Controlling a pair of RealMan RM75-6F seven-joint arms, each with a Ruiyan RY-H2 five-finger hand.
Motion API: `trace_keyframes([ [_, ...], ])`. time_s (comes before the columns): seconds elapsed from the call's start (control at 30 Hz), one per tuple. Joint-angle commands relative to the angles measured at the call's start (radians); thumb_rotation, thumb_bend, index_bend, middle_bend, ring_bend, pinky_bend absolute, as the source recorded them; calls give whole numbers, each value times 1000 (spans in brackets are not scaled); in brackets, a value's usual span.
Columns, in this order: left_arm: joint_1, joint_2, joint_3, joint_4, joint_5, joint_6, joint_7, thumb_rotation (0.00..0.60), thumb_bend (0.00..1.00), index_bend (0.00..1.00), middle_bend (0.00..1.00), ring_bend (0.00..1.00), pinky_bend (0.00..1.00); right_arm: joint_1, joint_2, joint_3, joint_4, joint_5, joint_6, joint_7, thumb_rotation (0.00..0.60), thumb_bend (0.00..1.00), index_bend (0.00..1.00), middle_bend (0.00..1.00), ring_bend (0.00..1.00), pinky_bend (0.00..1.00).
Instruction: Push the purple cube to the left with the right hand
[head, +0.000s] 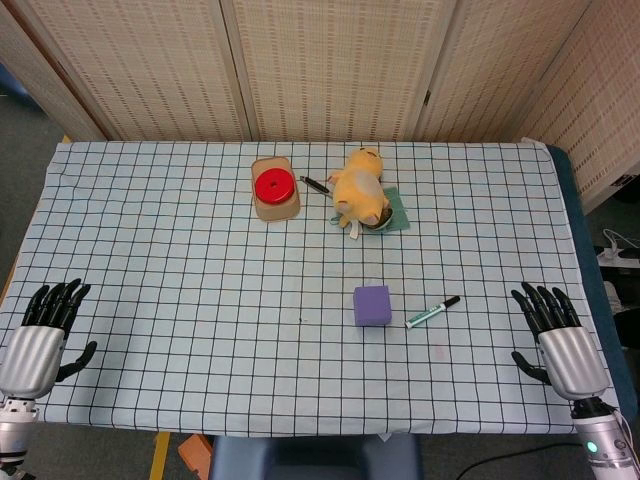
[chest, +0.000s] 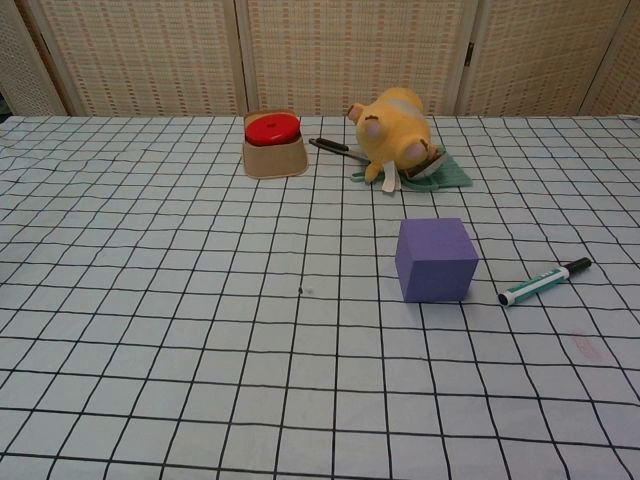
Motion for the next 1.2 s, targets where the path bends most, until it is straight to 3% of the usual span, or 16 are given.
trace_keyframes([
  [0.03, 0, -1, 1, -5, -2, -1, 3, 600, 337, 0, 0, 0, 26, 1, -7, -1, 7, -3, 0, -4, 600, 121, 0, 0, 0, 0],
  [0.27, -20, 4, -3, -21, -5, -35, -7, 600, 336, 0, 0, 0, 26, 18, -53, -6, 46, -49, 5, -7, 600, 121, 0, 0, 0, 0],
  [0.4, -31, 4, -5, -15, -9, -52, -19, 600, 337, 0, 0, 0, 26, 70, -79, 4, 36, -58, -66, -73, 600, 121, 6, 1, 0, 0],
  [0.57, -42, 6, -9, -14, -31, -79, -23, 600, 336, 0, 0, 0, 26, 166, -142, 37, 31, -22, -217, -194, 600, 122, 203, 151, 0, 0],
  [0.7, -43, 6, -11, -16, -40, -83, -25, 600, 337, 0, 0, 0, 26, 237, -213, 65, 65, 34, -331, -261, 600, 125, 285, 212, 0, 0],
  [1.2, -41, 9, -17, -7, -80, -96, -39, 600, 340, 0, 0, 0, 19, 322, -380, 78, 267, 114, -420, -279, 600, 195, 438, 322, 46, 13],
])
